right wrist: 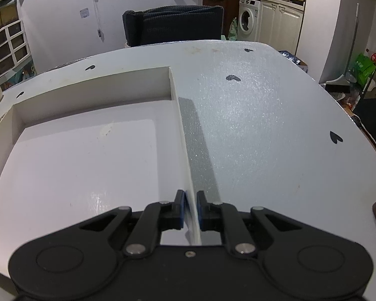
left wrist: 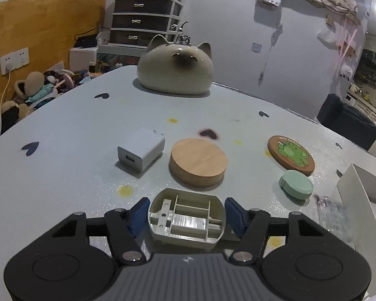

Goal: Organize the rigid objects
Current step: 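Move the left tool to the beige plastic holder and close on it, then carry the beige holder into the white tray and open the left tool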

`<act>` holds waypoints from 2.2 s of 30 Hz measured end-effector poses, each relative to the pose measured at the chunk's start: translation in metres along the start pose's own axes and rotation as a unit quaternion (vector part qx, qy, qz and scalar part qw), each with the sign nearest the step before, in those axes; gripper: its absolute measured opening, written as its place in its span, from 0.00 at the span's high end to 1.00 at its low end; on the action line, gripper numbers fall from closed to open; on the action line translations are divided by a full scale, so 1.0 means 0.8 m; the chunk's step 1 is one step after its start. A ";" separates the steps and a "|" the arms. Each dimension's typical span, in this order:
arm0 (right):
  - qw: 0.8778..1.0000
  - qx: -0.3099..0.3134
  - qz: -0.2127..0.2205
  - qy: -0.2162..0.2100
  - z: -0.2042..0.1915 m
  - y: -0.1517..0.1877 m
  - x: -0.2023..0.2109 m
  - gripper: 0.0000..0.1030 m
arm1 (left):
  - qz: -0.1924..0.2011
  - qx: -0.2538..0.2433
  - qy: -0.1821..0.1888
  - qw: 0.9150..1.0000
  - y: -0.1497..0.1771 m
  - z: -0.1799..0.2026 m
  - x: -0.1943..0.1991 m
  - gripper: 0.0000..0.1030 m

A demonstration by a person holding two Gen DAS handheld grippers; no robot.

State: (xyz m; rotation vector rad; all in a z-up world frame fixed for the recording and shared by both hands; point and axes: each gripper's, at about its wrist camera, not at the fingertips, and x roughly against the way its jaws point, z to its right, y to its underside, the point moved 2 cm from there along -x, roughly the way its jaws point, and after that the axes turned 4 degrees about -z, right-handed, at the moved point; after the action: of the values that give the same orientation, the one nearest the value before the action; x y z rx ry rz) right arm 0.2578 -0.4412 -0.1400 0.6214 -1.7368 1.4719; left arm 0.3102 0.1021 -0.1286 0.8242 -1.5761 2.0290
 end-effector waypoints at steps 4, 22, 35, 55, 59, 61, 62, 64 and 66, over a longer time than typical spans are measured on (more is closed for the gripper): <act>1.000 -0.004 0.000 -0.004 0.002 0.001 0.000 0.90 | 0.003 0.006 0.003 1.000 0.004 0.000 0.009 0.37; 1.000 -0.011 0.002 -0.006 0.002 0.002 0.000 0.90 | -0.022 0.023 0.161 0.986 0.013 0.135 0.086 0.37; 1.000 -0.030 -0.003 -0.010 0.006 0.001 0.000 0.90 | -0.082 -0.021 0.266 0.960 0.066 0.311 0.098 0.37; 0.999 -0.032 -0.002 -0.011 0.005 0.001 -0.001 0.90 | -0.168 0.009 0.187 0.968 0.137 0.379 0.064 0.36; 0.999 -0.033 -0.001 -0.014 0.006 0.001 0.000 0.90 | -0.163 0.005 0.192 0.968 0.136 0.379 0.069 0.25; 0.999 -0.033 -0.001 -0.014 0.007 0.001 0.000 0.90 | -0.161 -0.001 0.191 0.968 0.136 0.380 0.072 0.23; 0.999 -0.033 -0.001 -0.014 0.007 0.002 0.000 0.90 | -0.161 -0.004 0.192 0.968 0.136 0.379 0.073 0.22; 0.999 -0.034 -0.001 -0.014 0.007 0.001 0.000 0.90 | -0.159 -0.009 0.193 0.968 0.136 0.379 0.075 0.21; 0.999 -0.034 -0.001 -0.014 0.007 0.001 0.000 0.90 | -0.156 -0.014 0.194 0.968 0.137 0.380 0.079 0.18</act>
State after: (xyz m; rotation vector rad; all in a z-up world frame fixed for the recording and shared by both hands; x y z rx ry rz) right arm 0.2558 -0.4463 -0.1413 0.6116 -1.7985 1.4032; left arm 0.2489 -0.2206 -0.1097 0.5773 -1.1727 1.8017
